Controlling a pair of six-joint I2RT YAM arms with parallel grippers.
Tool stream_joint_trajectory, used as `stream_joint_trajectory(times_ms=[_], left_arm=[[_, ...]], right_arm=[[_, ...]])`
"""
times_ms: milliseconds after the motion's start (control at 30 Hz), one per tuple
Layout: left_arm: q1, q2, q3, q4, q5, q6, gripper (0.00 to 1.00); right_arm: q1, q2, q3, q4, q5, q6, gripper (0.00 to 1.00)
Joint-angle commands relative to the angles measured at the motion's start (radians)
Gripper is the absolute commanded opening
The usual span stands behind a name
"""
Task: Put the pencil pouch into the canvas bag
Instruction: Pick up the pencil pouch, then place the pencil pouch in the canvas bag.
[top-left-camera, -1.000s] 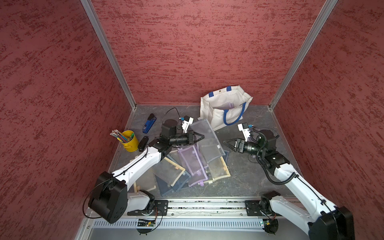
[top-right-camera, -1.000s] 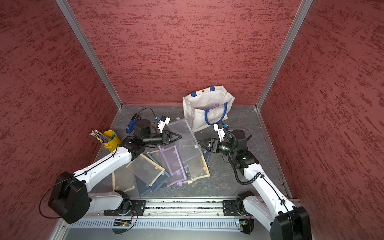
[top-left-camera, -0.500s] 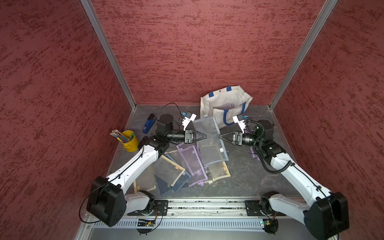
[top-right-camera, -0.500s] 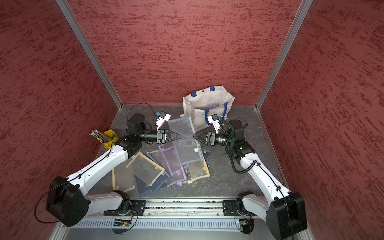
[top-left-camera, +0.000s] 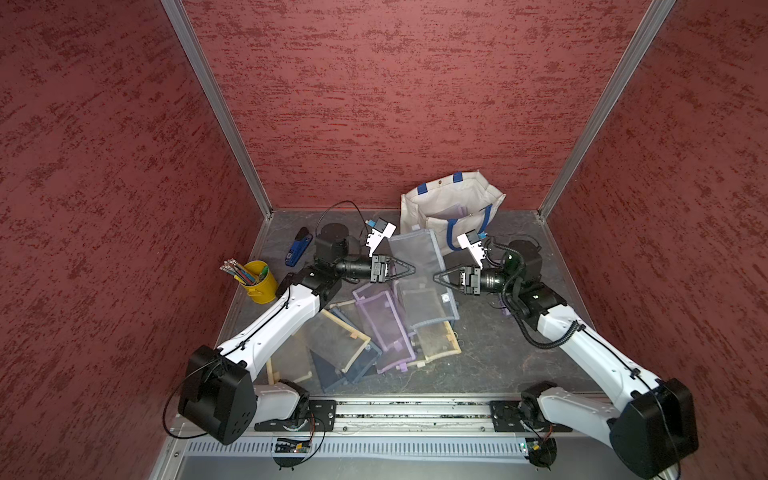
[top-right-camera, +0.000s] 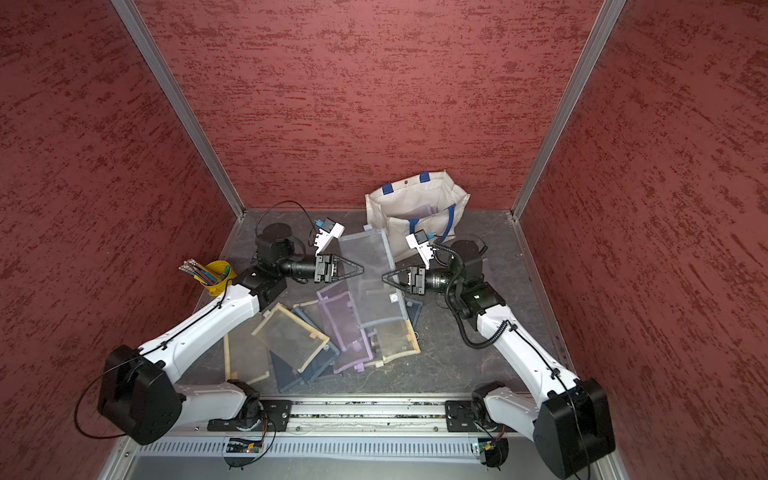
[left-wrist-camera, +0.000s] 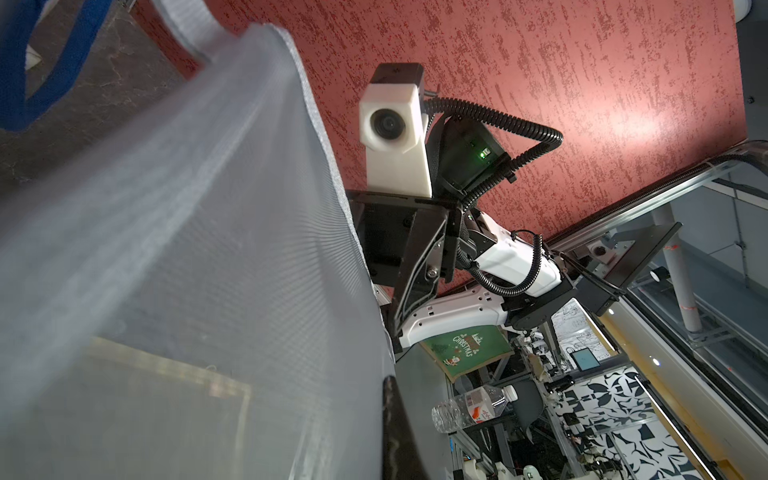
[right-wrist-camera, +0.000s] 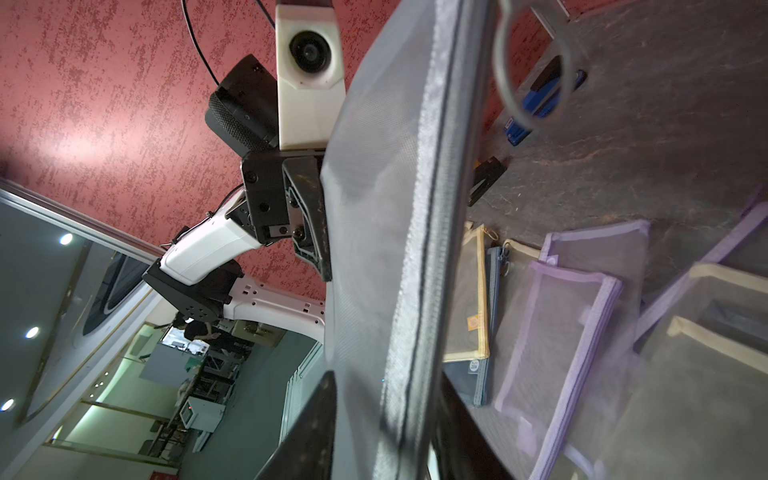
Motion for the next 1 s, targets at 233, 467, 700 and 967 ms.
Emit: stream_joint_trajectory(times_ms=[233,467,700,967], left_arm=[[0.012,-0.026,0.032,-0.099,-0.023,0.075,0.06],[0.054,-0.11,-0.014,-0.296,-0.339,0.129,0.98],[0.012,-0.199,-0.053,-0.359,-0.564,0.13,1.0],[-0.185,-0.202,-0.033,-0.399,-0.718,0.161,1.0]], right_arm=[[0.006,0.006,0.084,-0.038,0.021,-0.066,0.0],[-0.003,0.086,0.282,-0.211,0.251,-0.139,0.0],[-0.039,0.281,0.627,-0.328,0.703,-0.024,0.0],[-0.06,0.501,0.925,-0.419,1.11,0.151,0.0]])
